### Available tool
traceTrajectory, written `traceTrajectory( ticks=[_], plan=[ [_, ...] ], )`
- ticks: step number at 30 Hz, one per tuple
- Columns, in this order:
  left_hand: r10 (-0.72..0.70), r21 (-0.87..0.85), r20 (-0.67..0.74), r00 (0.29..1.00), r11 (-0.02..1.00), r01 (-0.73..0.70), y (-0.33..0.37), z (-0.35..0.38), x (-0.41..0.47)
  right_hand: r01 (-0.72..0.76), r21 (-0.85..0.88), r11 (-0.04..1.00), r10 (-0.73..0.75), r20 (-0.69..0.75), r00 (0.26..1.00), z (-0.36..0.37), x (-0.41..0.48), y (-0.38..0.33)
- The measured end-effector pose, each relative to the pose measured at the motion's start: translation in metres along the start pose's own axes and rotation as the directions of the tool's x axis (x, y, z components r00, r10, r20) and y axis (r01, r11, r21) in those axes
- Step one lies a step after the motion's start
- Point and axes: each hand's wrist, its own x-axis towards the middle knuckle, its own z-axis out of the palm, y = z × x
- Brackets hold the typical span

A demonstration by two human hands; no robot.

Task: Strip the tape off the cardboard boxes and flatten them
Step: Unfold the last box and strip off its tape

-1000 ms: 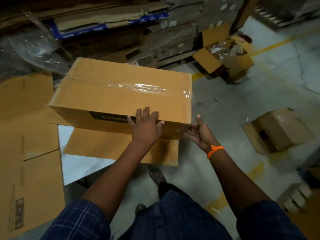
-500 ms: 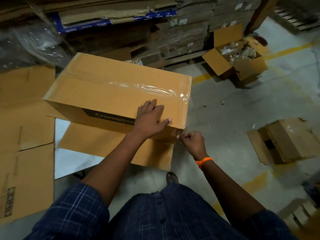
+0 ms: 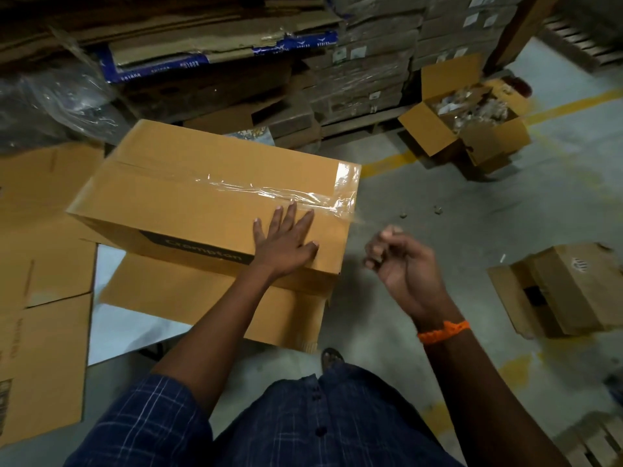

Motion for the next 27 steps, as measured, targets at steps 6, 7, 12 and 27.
traceTrajectory(
  ticks=[6,7,12,27],
  plan=[
    [-0.129,-0.110,-0.024,0.991,0.986,0.125,0.024,-0.006,-0.004,0.318,-0.516,0.795,-0.324,0.081,0.943,0.018,0.034,-0.043],
    [-0.157,-0.096,-0.041,0.987,0.984,0.152,0.031,-0.005,-0.001,0.328,-0.584,0.742,-0.337,0.098,0.936,0.019,0.041,-0.045],
    [-0.103,-0.107,-0.259,0.960,0.991,0.078,0.066,-0.012,0.030,0.342,-0.622,0.705,-0.133,0.357,0.924,0.019,0.062,-0.063],
    [-0.161,-0.279,-0.487,0.859,0.960,0.022,0.069,-0.004,0.082,0.048,-0.925,0.377,0.017,0.058,0.998,-0.052,0.148,-0.036]
  ],
)
